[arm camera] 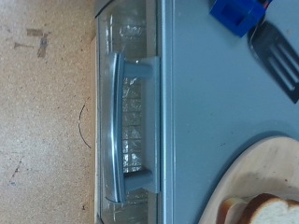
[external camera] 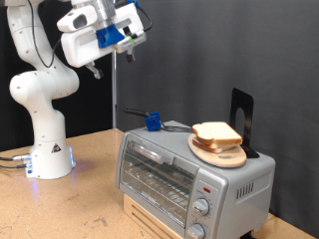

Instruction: Make a piece of toast with the oven

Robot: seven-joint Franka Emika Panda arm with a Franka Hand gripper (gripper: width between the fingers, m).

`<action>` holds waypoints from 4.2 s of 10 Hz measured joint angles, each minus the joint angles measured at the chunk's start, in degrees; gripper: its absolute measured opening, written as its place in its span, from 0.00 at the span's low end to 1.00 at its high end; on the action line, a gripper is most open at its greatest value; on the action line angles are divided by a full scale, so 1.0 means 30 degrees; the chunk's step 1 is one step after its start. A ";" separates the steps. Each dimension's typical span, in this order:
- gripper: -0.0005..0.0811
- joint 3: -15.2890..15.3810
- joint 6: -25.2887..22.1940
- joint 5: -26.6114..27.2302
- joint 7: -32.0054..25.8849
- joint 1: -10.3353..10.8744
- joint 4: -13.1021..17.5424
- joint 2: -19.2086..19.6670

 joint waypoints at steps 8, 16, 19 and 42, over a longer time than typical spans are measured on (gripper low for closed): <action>1.00 0.0780 0.2841 0.0086 -0.0252 0.0026 -0.1368 0.1574; 1.00 0.1912 0.6193 0.1187 -0.0238 0.0023 -0.4413 0.2056; 1.00 0.2268 0.7856 0.0431 0.0408 -0.0012 -0.5940 0.2119; 1.00 0.0694 1.2108 -0.8873 0.7121 -0.4819 -0.4837 1.0700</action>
